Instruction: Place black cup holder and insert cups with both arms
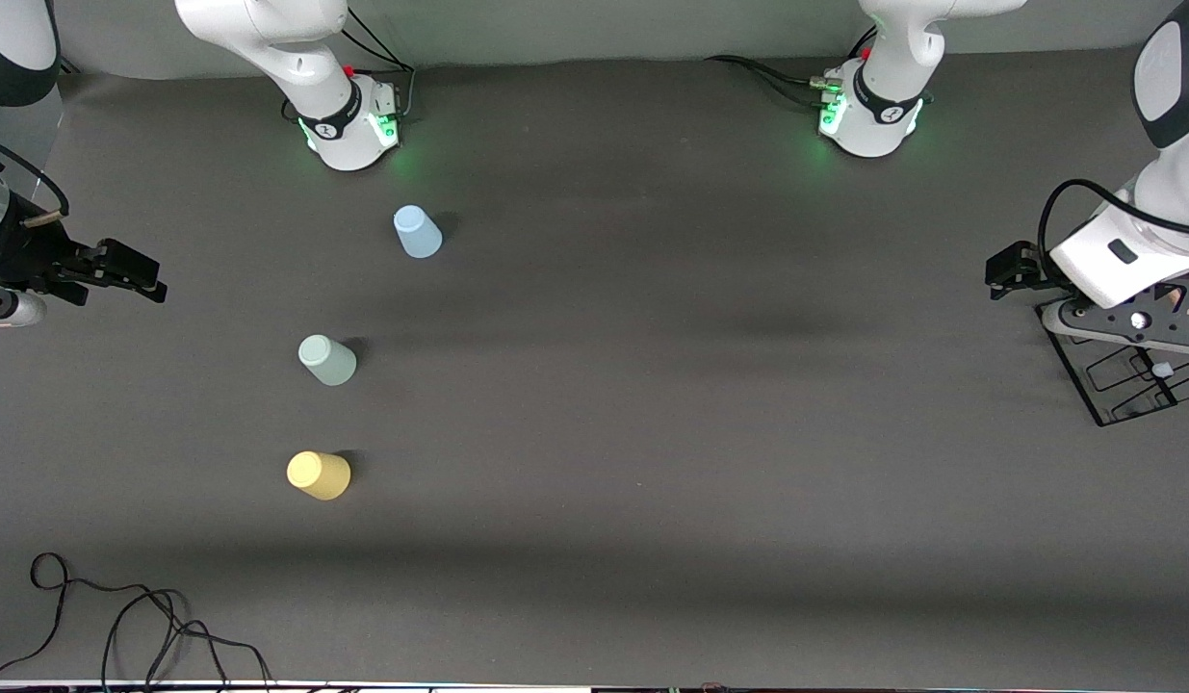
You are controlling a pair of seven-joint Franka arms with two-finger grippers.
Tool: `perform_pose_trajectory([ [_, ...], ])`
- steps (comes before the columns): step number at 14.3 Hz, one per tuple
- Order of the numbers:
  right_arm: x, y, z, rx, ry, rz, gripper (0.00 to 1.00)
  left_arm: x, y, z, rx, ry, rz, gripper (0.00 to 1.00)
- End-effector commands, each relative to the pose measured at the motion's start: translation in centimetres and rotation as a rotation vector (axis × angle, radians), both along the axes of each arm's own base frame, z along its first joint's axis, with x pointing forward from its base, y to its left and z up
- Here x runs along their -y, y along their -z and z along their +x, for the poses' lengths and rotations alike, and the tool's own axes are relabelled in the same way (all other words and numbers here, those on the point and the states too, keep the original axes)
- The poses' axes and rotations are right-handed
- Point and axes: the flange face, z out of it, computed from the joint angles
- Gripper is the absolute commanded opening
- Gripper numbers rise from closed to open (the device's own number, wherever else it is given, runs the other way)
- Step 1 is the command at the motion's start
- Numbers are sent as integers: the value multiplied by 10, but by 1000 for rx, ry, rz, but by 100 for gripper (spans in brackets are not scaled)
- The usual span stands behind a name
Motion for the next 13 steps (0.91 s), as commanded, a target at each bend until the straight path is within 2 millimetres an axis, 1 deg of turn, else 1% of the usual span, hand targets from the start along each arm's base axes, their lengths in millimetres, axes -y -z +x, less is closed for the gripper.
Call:
perform_pose_trajectory([
  [1, 2, -5, -3, 1, -11, 6, 100, -2, -8, -1, 7, -9, -9, 100],
  [2, 1, -5, -2, 1, -11, 6, 100, -7, -12, 1, 13, -17, -10, 100],
  [4, 2, -5, -3, 1, -14, 6, 100, -31, -16, 9, 11, -59, -5, 100],
  [5, 1, -4, -2, -1, -16, 6, 100, -50, -19, 11, 16, -91, -1, 100],
  [7, 1, -4, -2, 1, -16, 6, 100, -108, -17, 17, 11, -164, -5, 100],
  [8, 1, -4, -2, -1, -16, 6, 100, -133, -15, 15, 3, -133, -11, 100],
  [9, 1, -2, -1, -4, -17, 6, 100, -163, -9, 13, -8, -113, -16, 100],
  [10, 1, -1, -1, -5, -17, 6, 100, -196, 4, 11, -27, -135, -23, 100],
  [11, 1, -2, 0, 1, -17, 6, 100, -229, 10, 5, -31, -181, -26, 100],
  [12, 1, -3, 0, 5, -19, 6, 100, -252, 16, -1, -39, -219, -30, 100],
  [13, 1, -3, 0, 7, -19, 4, 100, -275, 29, -4, -56, -253, -30, 100],
])
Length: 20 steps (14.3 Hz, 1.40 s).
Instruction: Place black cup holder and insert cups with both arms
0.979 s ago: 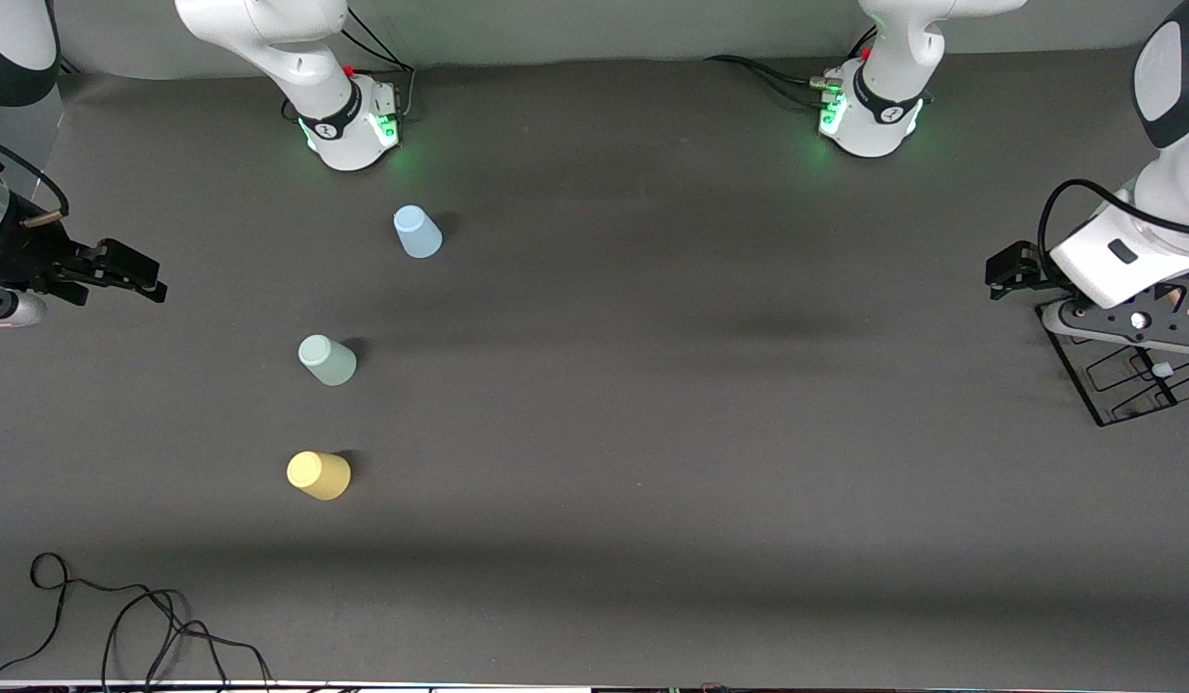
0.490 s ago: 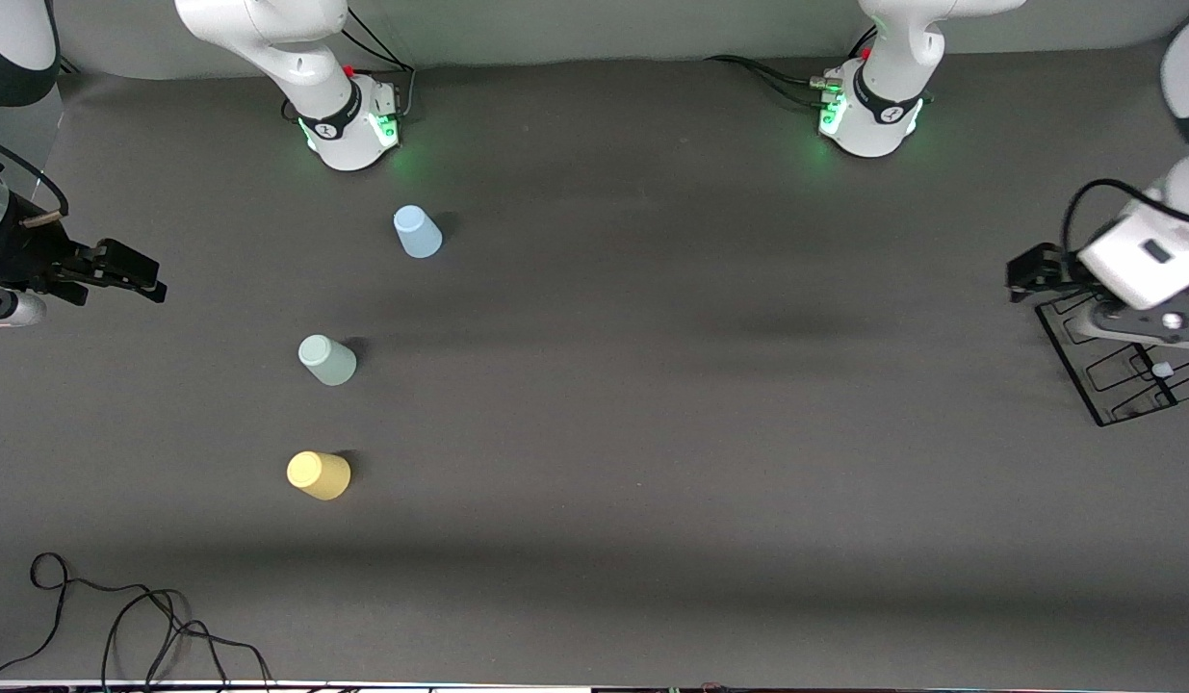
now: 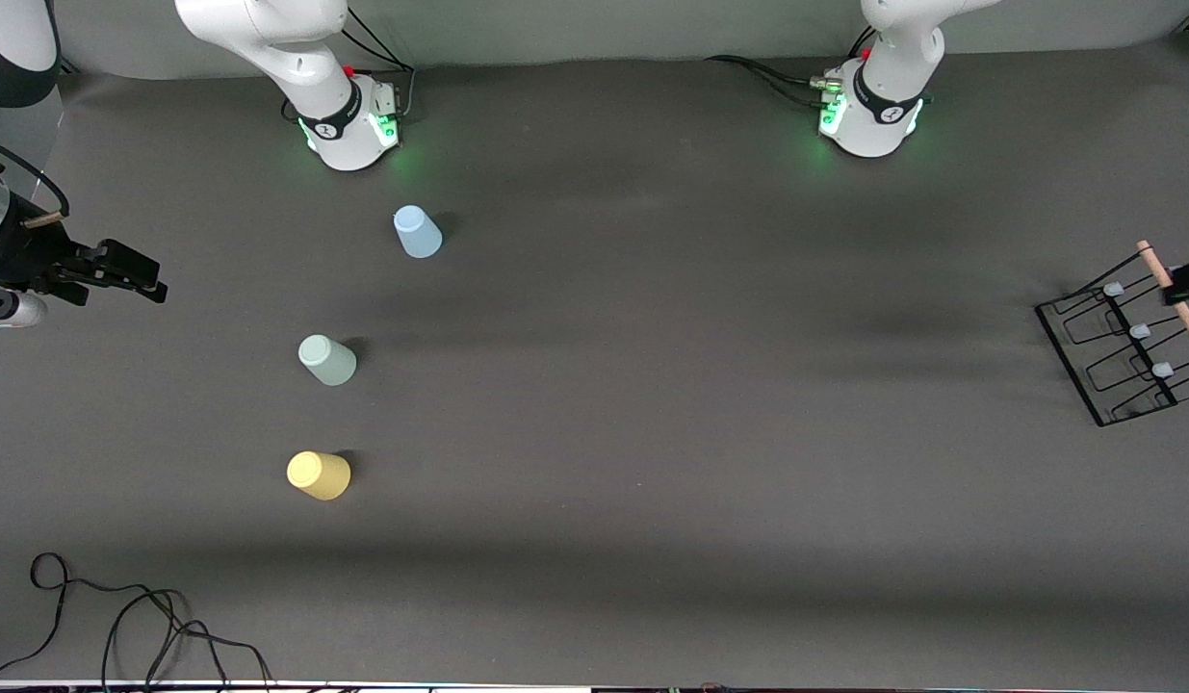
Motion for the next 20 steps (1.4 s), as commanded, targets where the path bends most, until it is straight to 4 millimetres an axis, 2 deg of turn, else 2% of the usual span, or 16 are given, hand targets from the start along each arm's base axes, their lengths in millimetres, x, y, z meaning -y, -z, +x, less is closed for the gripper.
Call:
perform_pose_trajectory([
  [1, 1, -5, -1, 12, -19, 4, 100, -49, 23, -5, -44, -55, -1, 100],
  [3, 0, -5, 0, 12, -18, 4, 100, -81, 49, -12, -50, -96, 8, 100],
  [6, -1, -5, -1, 12, -19, 4, 100, -110, 92, -16, -36, -125, 7, 100],
  [10, -3, -7, -2, 12, -23, 4, 100, -135, 152, -25, -68, -176, -17, 99],
  [11, -3, -8, -2, 12, -21, 4, 100, -142, 161, -27, -72, -189, -21, 99],
  [14, -2, -8, -2, 12, -23, 5, 100, -144, 194, -26, -91, -220, -30, 95],
  [18, -2, -6, -2, 7, -21, 5, 100, -139, 211, -30, -118, -230, -41, 66],
  [19, -2, -6, -2, 7, -19, 4, 100, -139, 211, -30, -116, -232, -38, 52],
  [20, -2, -6, -2, 7, -19, 4, 100, -138, 211, -29, -113, -230, -37, 30],
])
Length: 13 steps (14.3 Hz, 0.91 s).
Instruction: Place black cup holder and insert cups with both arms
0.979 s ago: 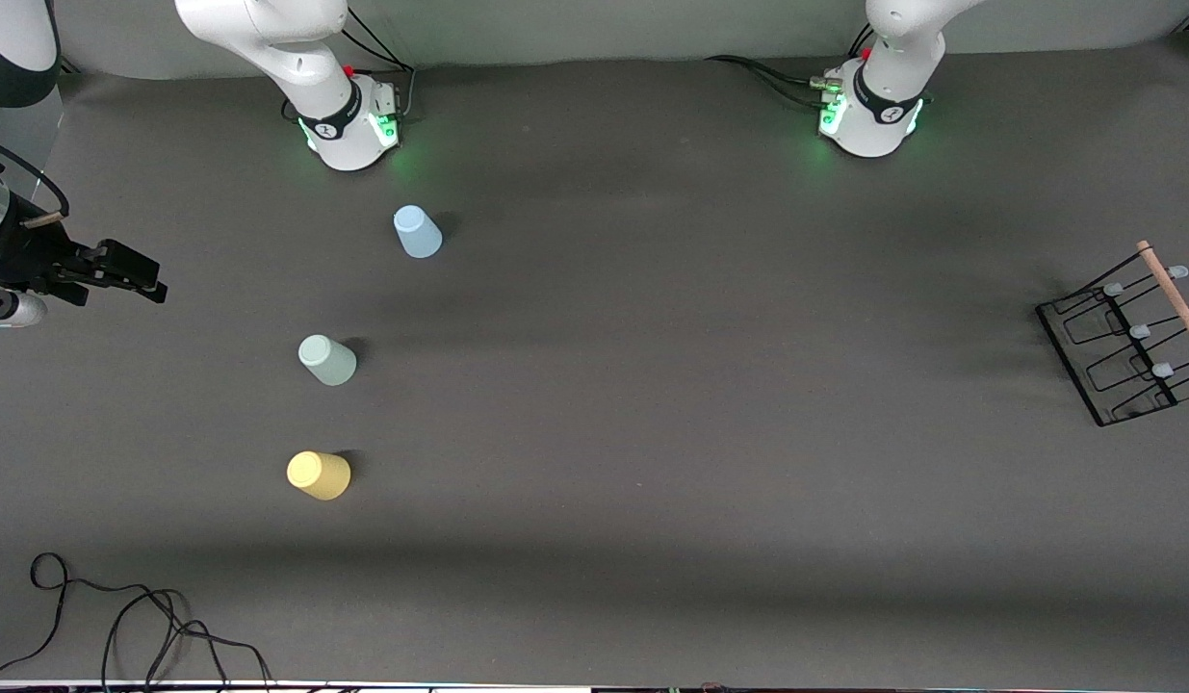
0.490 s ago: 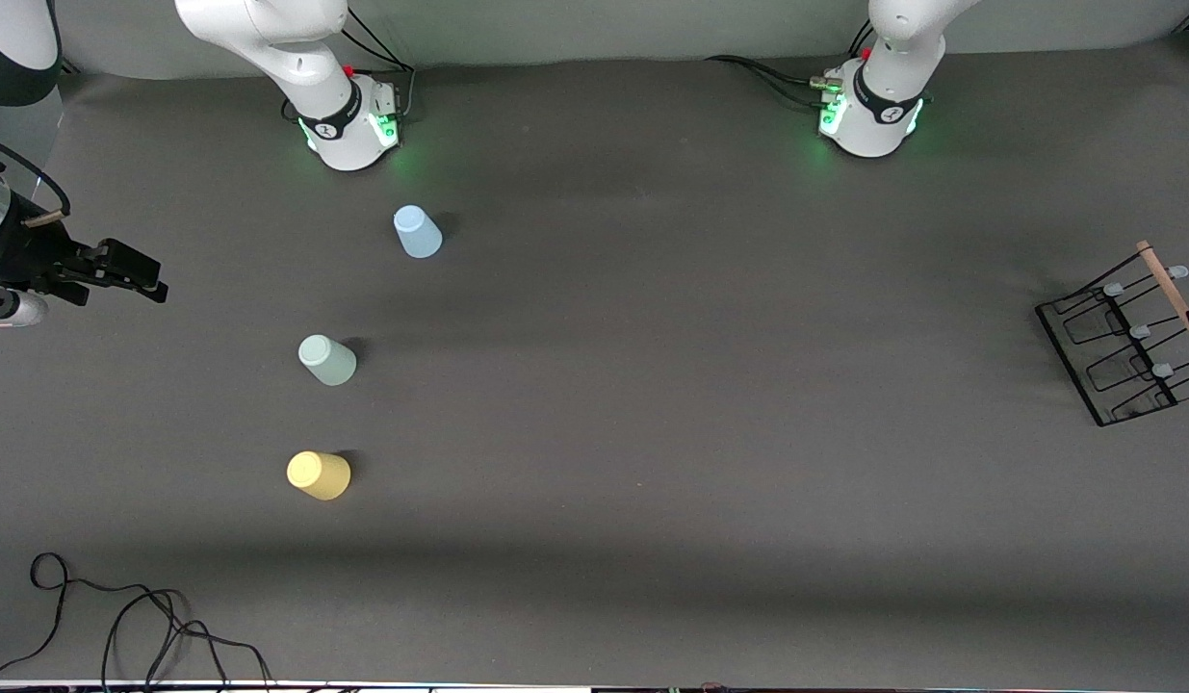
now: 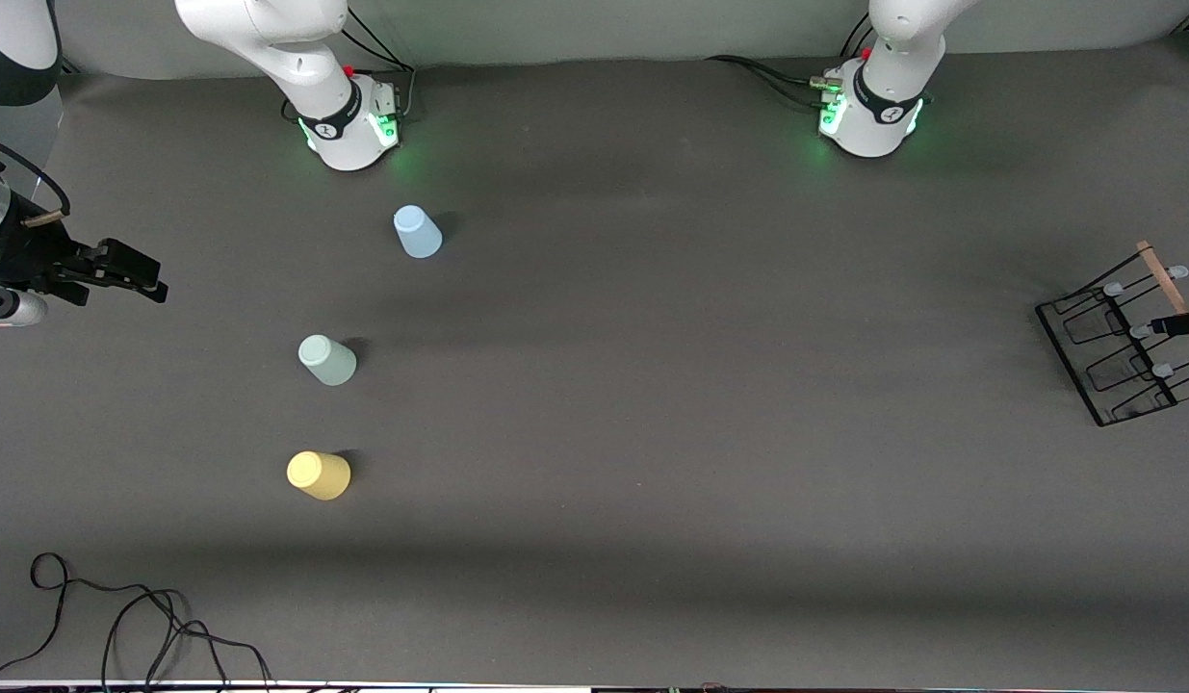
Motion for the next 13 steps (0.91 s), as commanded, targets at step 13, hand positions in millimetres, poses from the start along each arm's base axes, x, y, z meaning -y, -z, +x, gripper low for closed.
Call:
perform_pose_trajectory([
  [13, -2, 7, 1, -16, -12, 4, 100, 178, -77, 63, -53, 188, 21, 0],
])
